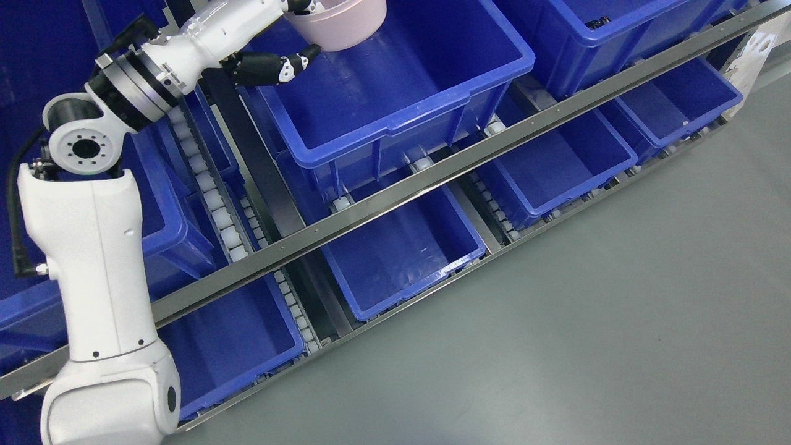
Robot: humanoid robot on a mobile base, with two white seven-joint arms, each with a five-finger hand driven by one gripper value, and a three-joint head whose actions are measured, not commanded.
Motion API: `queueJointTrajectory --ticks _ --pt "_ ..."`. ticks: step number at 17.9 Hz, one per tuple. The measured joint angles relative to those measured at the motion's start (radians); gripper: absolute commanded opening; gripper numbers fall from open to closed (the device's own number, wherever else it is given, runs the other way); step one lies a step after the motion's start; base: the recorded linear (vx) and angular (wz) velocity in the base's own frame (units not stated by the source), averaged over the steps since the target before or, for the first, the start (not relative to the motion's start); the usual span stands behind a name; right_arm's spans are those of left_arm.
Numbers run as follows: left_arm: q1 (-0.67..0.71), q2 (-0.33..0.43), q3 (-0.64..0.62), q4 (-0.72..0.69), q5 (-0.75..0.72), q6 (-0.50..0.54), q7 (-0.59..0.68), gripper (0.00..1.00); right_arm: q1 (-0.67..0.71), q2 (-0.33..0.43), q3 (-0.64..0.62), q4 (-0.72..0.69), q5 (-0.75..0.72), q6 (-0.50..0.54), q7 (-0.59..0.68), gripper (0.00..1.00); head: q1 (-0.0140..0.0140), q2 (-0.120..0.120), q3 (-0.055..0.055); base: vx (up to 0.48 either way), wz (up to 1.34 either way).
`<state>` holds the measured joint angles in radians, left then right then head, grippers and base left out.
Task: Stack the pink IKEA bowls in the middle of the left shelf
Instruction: 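Carry the bowls over the middle blue bin and lower them in, then release the bowls in the blue bin and withdraw the left hand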
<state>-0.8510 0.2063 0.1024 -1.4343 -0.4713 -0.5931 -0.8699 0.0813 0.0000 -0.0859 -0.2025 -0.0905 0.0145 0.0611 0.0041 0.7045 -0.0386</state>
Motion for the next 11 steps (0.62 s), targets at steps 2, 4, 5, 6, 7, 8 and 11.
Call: queueJointTrajectory --ticks 2,4,5,6,7,8,11 --pt "-0.014 -0.007 -0.010 0.022 -0.021 0.000 0.000 0.13 0.000 0.000 0.000 0.000 0.000 0.000 0.000 1.00 0.0000 0.000 0.000 -0.019 0.00" --pt "-0.022 -0.014 -0.026 0.041 -0.036 0.000 0.000 0.14 0.000 0.000 0.000 0.000 0.000 0.000 0.000 1.00 0.0000 0.000 0.000 -0.011 0.05" --pt "-0.024 -0.018 -0.034 0.051 -0.045 0.000 0.000 0.14 0.000 0.000 0.000 0.000 0.000 0.000 0.000 1.00 0.0000 0.000 0.000 -0.005 0.06" --pt "-0.026 -0.021 -0.041 0.059 -0.052 0.001 0.000 0.16 0.000 0.000 0.000 0.000 0.000 0.000 0.000 1.00 0.0000 0.000 0.000 -0.005 0.06" --pt "-0.028 -0.025 -0.046 0.066 -0.057 0.001 0.001 0.18 0.000 0.000 0.000 0.000 0.000 0.000 0.000 1.00 0.0000 0.000 0.000 0.000 0.00" --pt "-0.029 -0.029 -0.051 0.072 -0.062 0.001 0.002 0.20 0.000 0.000 0.000 0.000 0.000 0.000 0.000 1.00 0.0000 0.000 0.000 0.000 0.00" --pt "-0.032 -0.038 -0.059 0.089 -0.072 0.001 0.018 0.30 0.000 0.000 0.000 0.000 0.000 0.000 0.001 1.00 0.0000 0.000 0.000 0.000 0.00"
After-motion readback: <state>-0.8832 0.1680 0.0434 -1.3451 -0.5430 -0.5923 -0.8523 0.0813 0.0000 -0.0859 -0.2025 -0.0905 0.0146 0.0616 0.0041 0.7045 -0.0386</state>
